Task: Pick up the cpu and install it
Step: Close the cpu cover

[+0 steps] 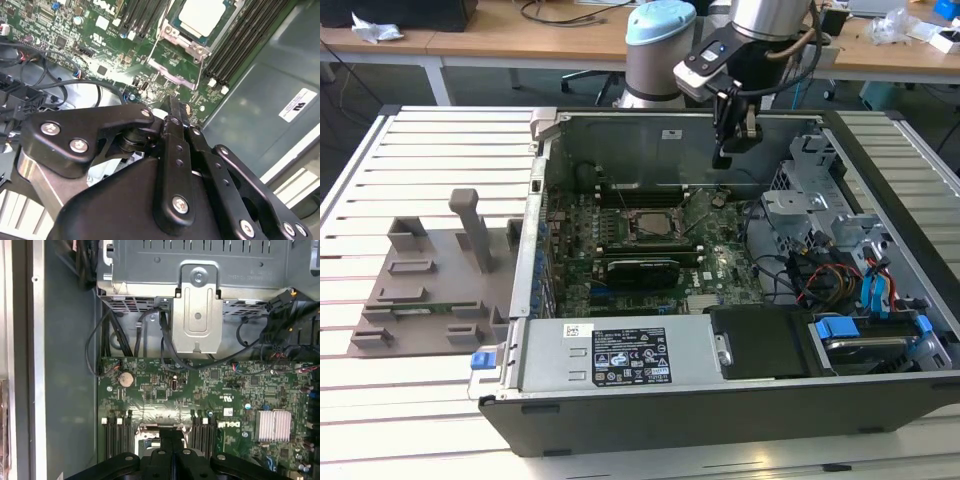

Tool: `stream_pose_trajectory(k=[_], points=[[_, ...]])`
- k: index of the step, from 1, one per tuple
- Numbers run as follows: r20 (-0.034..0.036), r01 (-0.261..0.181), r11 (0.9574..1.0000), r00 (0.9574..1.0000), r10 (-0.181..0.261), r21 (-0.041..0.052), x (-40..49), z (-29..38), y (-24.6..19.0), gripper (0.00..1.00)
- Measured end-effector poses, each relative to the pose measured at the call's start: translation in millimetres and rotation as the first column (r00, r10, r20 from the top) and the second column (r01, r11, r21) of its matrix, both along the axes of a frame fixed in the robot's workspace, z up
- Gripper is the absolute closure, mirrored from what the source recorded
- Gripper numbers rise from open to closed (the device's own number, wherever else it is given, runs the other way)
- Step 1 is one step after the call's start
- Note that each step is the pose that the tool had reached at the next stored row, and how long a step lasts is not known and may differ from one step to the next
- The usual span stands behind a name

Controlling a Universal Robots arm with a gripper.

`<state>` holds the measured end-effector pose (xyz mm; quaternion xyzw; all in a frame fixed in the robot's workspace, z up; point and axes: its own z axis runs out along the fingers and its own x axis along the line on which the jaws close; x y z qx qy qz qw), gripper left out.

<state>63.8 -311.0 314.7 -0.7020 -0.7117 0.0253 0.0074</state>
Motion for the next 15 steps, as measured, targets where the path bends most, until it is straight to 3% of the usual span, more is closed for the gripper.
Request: stream_pose_trajectory(k=[7, 15], points=[[-0.0007, 0.0, 1.0, 1.0, 0.0, 0.0, 6.7, -14.5, 0.0, 0.89], [-0.0007, 0.0, 1.0, 1.0, 0.0, 0.0001, 7.4, -33.9, 0.0, 0.89]])
